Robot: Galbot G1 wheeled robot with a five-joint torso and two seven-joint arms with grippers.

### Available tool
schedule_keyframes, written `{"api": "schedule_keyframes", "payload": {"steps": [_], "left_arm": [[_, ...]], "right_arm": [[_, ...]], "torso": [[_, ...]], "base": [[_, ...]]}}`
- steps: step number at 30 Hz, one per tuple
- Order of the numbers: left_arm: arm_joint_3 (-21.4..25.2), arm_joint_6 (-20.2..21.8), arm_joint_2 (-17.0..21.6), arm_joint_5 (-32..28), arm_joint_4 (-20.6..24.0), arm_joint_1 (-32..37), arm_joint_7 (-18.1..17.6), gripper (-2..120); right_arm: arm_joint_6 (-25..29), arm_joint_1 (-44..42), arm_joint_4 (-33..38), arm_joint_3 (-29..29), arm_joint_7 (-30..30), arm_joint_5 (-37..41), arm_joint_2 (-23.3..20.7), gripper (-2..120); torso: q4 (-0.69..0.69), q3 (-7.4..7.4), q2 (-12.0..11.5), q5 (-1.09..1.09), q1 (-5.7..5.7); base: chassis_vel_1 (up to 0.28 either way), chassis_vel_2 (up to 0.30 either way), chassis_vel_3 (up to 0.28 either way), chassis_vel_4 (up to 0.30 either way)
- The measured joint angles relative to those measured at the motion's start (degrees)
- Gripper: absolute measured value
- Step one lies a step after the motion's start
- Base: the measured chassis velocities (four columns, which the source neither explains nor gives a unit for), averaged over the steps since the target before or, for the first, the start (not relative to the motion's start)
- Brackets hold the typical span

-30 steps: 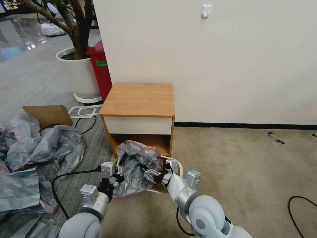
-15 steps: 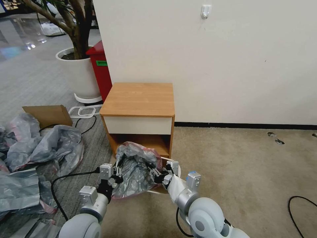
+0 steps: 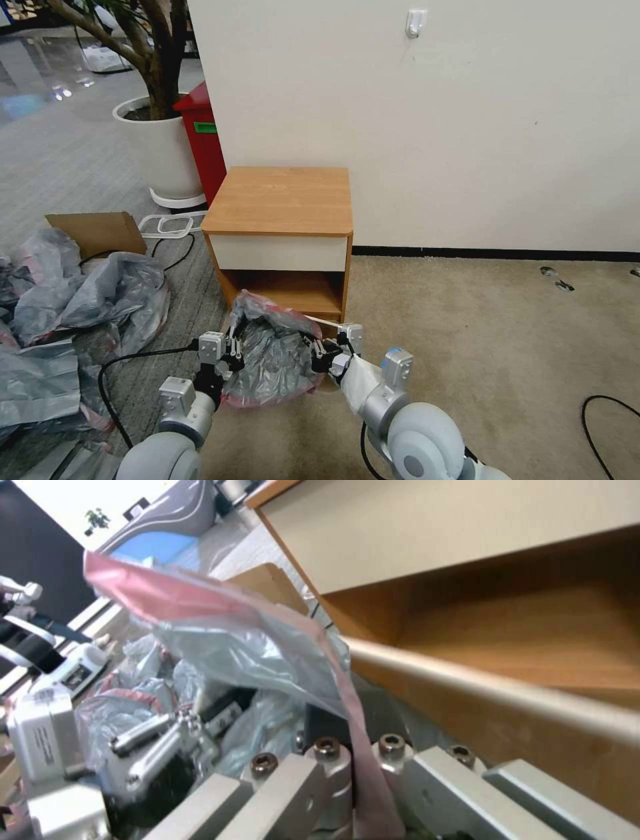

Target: Pick up the garbage bag from the table and place it over the trash can.

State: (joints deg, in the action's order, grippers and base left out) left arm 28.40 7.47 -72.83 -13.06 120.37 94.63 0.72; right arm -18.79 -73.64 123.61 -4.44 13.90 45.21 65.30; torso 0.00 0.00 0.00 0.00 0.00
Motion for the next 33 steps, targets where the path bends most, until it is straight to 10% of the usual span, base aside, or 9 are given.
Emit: {"api": "schedule_keyframes", "payload": {"steps": [17,33], "left_arm": [[1.3,-9.6,0.4,0.7,-1.4,1.3,5.1,1],[1.3,-8.5,-0.6,-10.8,1.2,0.7,5.3,1]], "right_arm": [[0.8,0.9,-1.8,8.3,0.0,3.1,-7.8,0],[1.4,-2.3,-2.9,10.8,-1.3,1.5,-14.6,0]], "torso": [[0.00,0.00,0.0,0.01,0.00],[0.00,0.00,0.0,0.01,0.00]], "base": [[0.000,0.000,0.000,0.000],[0.000,0.000,0.000,0.000]]}}
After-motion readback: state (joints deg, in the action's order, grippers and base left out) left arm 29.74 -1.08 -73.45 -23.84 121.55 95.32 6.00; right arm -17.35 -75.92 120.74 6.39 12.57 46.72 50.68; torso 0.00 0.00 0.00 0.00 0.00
